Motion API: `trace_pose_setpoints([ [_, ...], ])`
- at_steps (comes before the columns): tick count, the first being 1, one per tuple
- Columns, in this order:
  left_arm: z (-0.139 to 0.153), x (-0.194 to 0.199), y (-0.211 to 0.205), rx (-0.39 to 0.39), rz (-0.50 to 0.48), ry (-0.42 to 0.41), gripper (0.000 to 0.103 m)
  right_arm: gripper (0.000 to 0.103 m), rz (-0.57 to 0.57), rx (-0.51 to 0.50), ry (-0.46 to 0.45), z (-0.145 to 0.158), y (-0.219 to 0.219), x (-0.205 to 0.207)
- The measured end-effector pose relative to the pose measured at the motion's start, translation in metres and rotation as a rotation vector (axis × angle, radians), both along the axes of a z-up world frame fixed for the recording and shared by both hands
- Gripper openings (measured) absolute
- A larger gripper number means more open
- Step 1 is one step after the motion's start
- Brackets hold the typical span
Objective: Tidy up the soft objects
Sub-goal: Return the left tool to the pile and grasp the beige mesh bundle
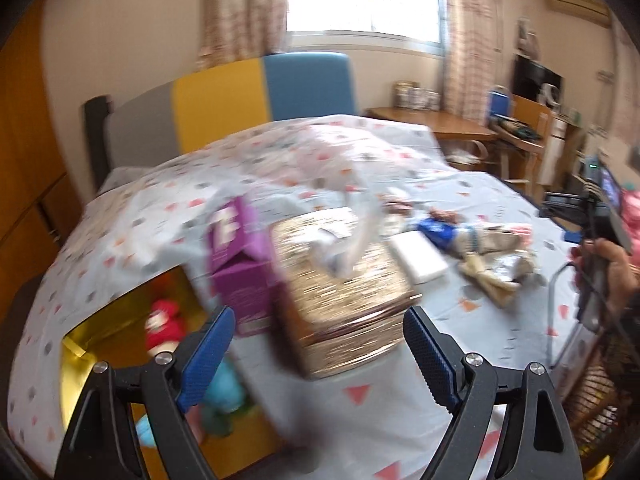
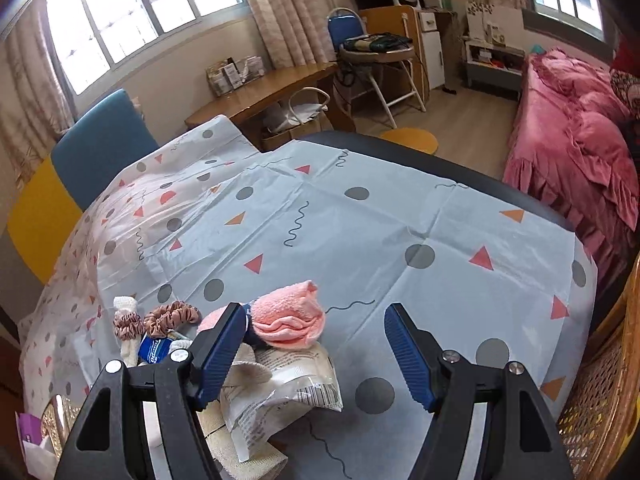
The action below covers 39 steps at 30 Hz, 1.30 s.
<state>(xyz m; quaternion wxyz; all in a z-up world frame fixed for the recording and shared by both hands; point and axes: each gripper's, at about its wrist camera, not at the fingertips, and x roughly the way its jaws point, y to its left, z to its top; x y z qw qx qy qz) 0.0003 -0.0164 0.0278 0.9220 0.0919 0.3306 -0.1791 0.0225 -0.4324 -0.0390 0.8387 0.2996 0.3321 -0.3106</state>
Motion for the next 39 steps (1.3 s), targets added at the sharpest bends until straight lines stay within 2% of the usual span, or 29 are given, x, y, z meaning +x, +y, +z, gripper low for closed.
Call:
trace_pose_setpoints([
  [3, 0.001, 0.006, -0.034, -0.009, -0.105, 0.034, 0.083, 0.073, -0.018, 0.047, -0.009, -0.003, -0.006, -0.004],
  [6, -0.006, 0.016, -0.072, -0.024, -0.196, 0.099, 0.074, 0.073, -0.025, 0.070, -0.021, -0.004, -0.010, -0.007],
  [8, -0.015, 0.022, -0.096, -0.022, -0.236, 0.150, 0.059, 0.073, -0.026, 0.078, -0.029, -0.004, -0.011, -0.008],
  [11, -0.032, 0.034, -0.130, -0.024, -0.277, 0.218, 0.047, 0.073, -0.020, 0.094, -0.039, -0.004, -0.012, -0.009],
  [13, -0.046, 0.040, -0.146, -0.040, -0.294, 0.284, 0.043, 0.073, -0.015, 0.108, -0.043, -0.004, -0.013, -0.010],
  [18, -0.083, 0.063, -0.188, -0.078, -0.281, 0.426, 0.043, 0.073, 0.001, 0.134, -0.043, -0.006, -0.014, -0.007],
  [23, -0.108, 0.085, -0.208, -0.159, -0.237, 0.521, 0.044, 0.073, 0.022, 0.158, -0.047, -0.009, -0.014, -0.004],
  [29, -0.136, 0.109, -0.224, -0.205, -0.194, 0.553, 0.041, 0.073, 0.045, 0.186, -0.051, -0.012, -0.013, -0.001],
  [31, -0.137, 0.112, -0.230, -0.213, -0.190, 0.535, 0.041, 0.073, 0.051, 0.192, -0.047, -0.013, -0.013, 0.001],
  [35, -0.134, 0.111, -0.231, -0.248, -0.223, 0.549, 0.022, 0.073, 0.062, 0.194, -0.036, -0.015, -0.012, 0.003],
  [39, -0.124, 0.094, -0.219, -0.205, -0.276, 0.523, 0.019, 0.073, 0.085, 0.191, -0.040, -0.015, -0.010, 0.005],
])
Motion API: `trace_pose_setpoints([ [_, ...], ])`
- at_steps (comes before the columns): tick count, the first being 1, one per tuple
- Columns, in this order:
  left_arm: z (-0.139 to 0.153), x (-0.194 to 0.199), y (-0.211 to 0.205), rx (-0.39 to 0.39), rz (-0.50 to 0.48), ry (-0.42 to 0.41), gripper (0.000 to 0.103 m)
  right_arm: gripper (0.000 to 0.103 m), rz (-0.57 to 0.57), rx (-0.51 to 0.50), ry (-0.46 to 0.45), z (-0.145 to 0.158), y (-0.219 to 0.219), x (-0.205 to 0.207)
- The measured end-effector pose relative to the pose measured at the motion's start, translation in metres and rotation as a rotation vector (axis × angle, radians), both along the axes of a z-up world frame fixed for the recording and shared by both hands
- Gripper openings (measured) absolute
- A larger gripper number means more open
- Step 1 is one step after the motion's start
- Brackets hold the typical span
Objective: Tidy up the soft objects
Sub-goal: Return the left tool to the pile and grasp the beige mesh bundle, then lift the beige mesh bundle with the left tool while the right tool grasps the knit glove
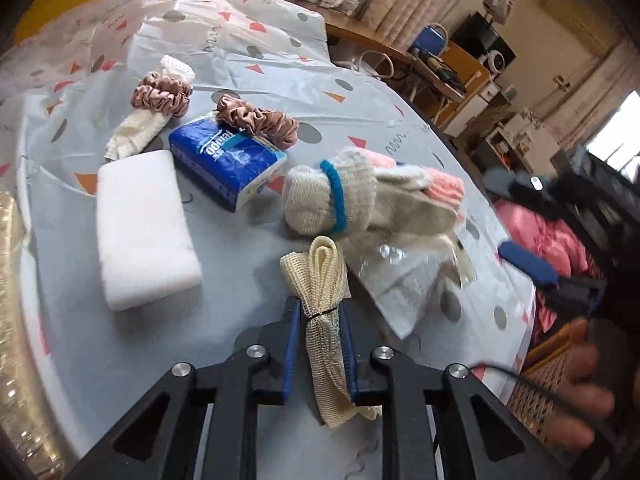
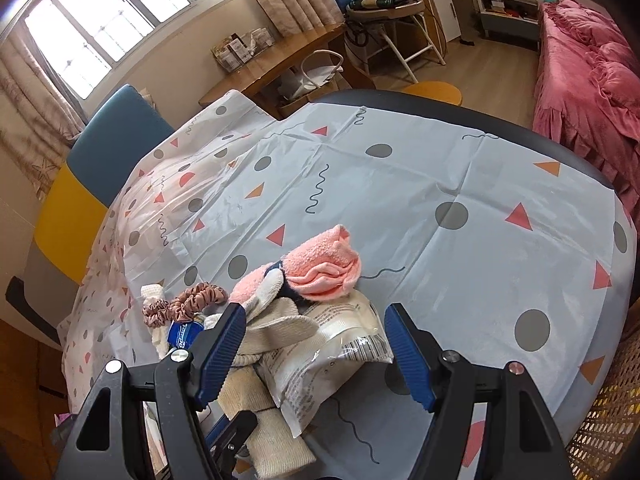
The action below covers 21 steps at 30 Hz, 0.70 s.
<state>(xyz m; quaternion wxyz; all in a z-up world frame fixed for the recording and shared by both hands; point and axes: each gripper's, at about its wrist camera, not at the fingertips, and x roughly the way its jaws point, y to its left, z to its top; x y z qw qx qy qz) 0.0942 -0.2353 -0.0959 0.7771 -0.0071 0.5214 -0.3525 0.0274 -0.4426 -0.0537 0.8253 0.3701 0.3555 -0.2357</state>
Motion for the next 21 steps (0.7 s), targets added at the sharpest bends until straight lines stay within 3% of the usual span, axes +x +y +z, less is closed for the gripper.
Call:
trace_pose_setpoints([
  [6, 0.003, -0.023, 0.024, 0.116, -0.091, -0.007, 0.020, 0.072, 0.041, -0.012, 0.000, 0.000, 0.006, 0.005],
  [9, 0.003, -0.025, 0.026, 0.182, -0.089, -0.045, 0.031, 0.072, 0.046, -0.019, 0.013, -0.001, 0.008, 0.006],
  [11, 0.001, -0.025, 0.024, 0.164, -0.079, -0.025, 0.055, 0.072, 0.047, -0.022, 0.023, -0.002, 0.009, 0.007],
  [12, -0.001, -0.025, 0.023, 0.161, -0.064, -0.015, 0.059, 0.072, 0.045, -0.023, 0.025, -0.003, 0.009, 0.007],
  [15, -0.012, -0.027, 0.013, 0.195, -0.044, -0.019, 0.060, 0.072, 0.044, -0.023, 0.025, -0.003, 0.008, 0.007],
  [17, -0.013, -0.037, 0.007, 0.229, -0.060, -0.093, 0.058, 0.072, 0.050, -0.021, 0.023, -0.003, 0.009, 0.008],
  [19, -0.013, -0.046, 0.006, 0.254, -0.085, -0.154, 0.042, 0.072, 0.073, -0.027, 0.014, -0.001, 0.012, 0.010],
  [21, -0.013, -0.049, 0.013, 0.239, -0.097, -0.163, 0.040, 0.072, 0.109, -0.045, 0.020, 0.000, 0.018, 0.015],
])
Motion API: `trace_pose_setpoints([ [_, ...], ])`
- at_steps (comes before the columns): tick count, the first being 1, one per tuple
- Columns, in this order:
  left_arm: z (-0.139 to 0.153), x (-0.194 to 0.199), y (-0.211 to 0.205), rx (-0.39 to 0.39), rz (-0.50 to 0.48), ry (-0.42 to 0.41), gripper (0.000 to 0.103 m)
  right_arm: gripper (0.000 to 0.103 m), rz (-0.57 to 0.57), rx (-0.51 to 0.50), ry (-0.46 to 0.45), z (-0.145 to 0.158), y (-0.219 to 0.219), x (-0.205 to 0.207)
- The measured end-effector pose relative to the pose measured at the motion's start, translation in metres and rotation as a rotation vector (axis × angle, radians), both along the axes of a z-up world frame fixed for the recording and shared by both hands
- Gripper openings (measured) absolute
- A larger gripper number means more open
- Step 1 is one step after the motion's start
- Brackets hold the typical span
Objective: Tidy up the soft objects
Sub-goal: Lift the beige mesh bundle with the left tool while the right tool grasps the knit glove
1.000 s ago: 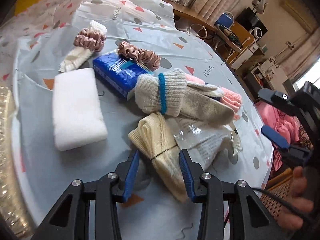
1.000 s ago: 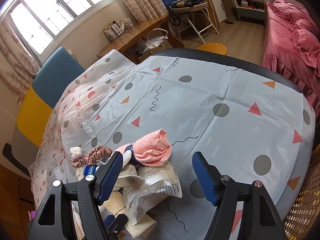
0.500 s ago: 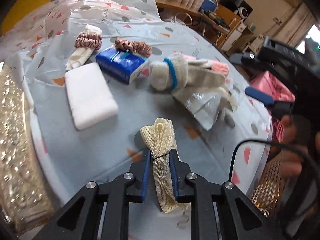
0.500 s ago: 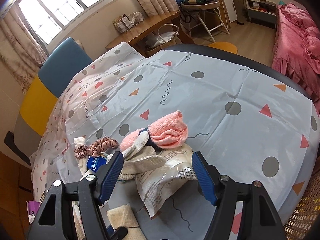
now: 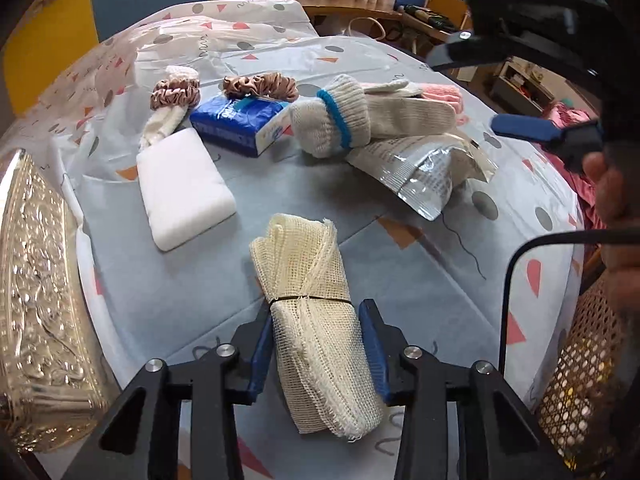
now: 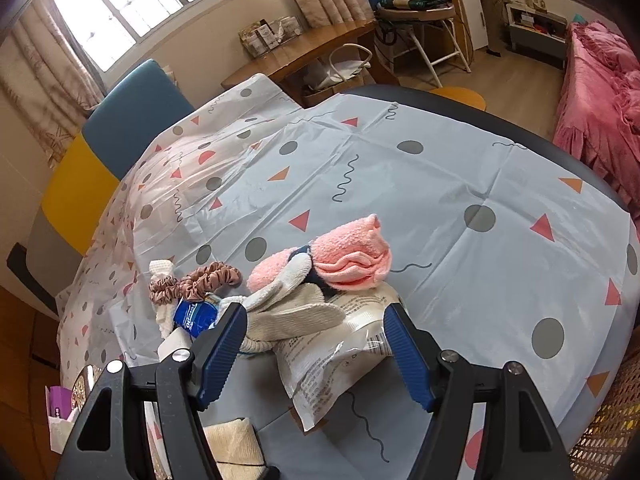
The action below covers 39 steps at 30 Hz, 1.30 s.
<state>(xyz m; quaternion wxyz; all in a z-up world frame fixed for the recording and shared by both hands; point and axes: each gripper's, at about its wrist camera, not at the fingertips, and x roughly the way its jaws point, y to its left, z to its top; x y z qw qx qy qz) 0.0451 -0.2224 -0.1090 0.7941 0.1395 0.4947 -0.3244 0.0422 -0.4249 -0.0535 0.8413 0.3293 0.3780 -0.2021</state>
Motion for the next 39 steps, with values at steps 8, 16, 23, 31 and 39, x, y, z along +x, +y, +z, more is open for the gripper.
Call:
trace_pose_setpoints([
  [8, 0.001, -0.011, 0.032, -0.012, -0.047, -0.021, 0.038, 0.073, 0.482, -0.413, 0.118, 0.018, 0.067, 0.044],
  [16, 0.006, -0.021, 0.048, -0.037, -0.020, -0.025, 0.038, 0.074, 0.773, -0.796, 0.352, -0.034, 0.105, 0.082],
  [23, 0.040, -0.043, 0.064, -0.096, -0.055, -0.086, 0.037, 0.005, 0.701, -0.585, 0.268, -0.030, 0.095, 0.075],
  [31, 0.106, -0.024, 0.091, -0.248, 0.006, -0.116, 0.037, 0.005, 0.653, -0.311, 0.203, -0.028, 0.094, 0.065],
  [39, 0.140, 0.036, 0.089, -0.311, 0.078, -0.103, 0.037, 0.033, 0.685, -0.297, 0.228, -0.043, 0.098, 0.074],
])
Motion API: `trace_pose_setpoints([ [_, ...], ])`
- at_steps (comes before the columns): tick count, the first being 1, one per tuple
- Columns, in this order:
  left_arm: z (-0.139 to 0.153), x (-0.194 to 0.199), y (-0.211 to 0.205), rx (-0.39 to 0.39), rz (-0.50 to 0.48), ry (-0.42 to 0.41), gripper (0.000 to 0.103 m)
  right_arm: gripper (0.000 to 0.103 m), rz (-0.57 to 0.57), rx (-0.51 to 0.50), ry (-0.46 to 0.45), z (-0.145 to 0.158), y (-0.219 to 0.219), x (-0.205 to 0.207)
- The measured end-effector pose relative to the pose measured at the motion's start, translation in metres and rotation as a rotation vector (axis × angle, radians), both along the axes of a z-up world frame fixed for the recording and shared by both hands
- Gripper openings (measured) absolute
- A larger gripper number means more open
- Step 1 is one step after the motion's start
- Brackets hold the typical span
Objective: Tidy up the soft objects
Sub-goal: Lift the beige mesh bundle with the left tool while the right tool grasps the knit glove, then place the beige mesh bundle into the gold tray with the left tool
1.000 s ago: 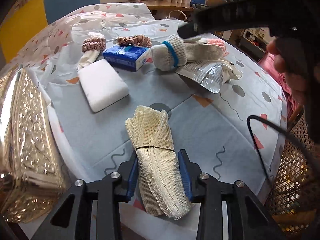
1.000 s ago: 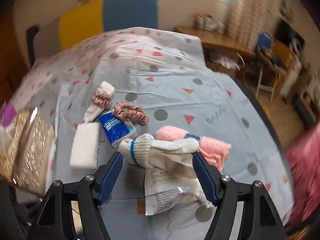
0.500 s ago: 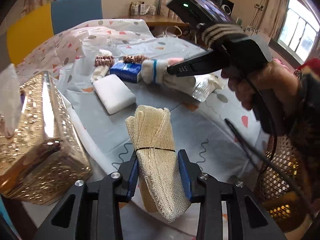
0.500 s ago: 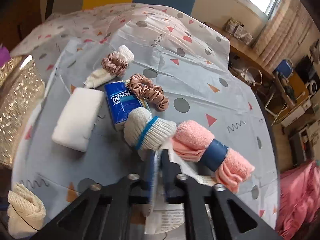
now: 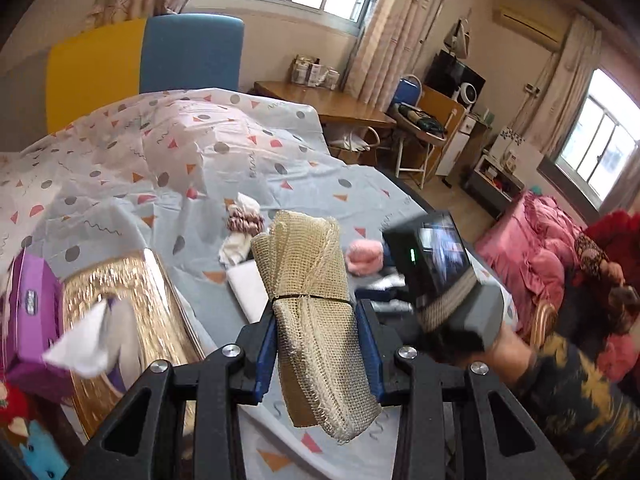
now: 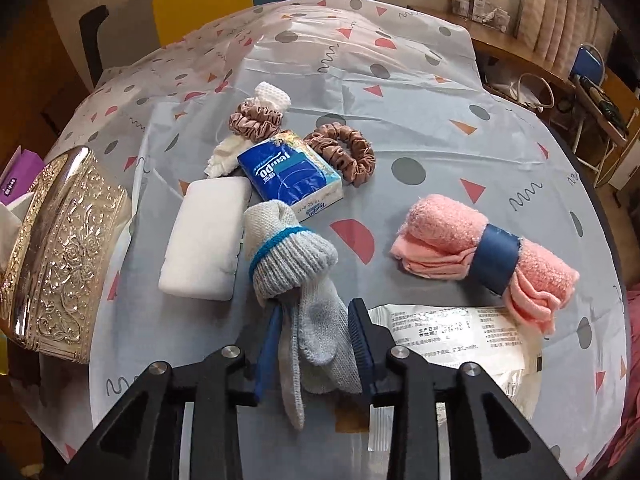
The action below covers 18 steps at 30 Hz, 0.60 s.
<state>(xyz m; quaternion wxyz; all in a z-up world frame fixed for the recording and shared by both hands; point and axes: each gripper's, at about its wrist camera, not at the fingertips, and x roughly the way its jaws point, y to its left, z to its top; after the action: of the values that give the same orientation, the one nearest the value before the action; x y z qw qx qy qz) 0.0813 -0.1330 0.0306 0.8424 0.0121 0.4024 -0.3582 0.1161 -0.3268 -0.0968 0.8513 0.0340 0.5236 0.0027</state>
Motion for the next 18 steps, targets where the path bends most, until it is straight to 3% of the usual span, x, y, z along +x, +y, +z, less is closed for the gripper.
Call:
trace_pose_setpoints([
  [3, 0.002, 0.032, -0.005, -0.003, 0.033, 0.032, 0.037, 0.032, 0.036, -0.037, 0.021, -0.008, 0.009, 0.002],
  [8, 0.011, 0.087, 0.012, 0.004, 0.162, 0.031, 0.037, 0.019, 0.046, -0.100, 0.012, -0.011, 0.016, 0.002],
  [14, 0.033, 0.121, 0.097, 0.021, 0.390, -0.053, 0.037, 0.019, 0.057, -0.107, 0.018, -0.012, 0.017, 0.002],
  [18, 0.036, 0.118, 0.172, 0.028, 0.532, -0.077, 0.037, 0.019, 0.057, -0.081, 0.028, -0.013, 0.014, 0.003],
])
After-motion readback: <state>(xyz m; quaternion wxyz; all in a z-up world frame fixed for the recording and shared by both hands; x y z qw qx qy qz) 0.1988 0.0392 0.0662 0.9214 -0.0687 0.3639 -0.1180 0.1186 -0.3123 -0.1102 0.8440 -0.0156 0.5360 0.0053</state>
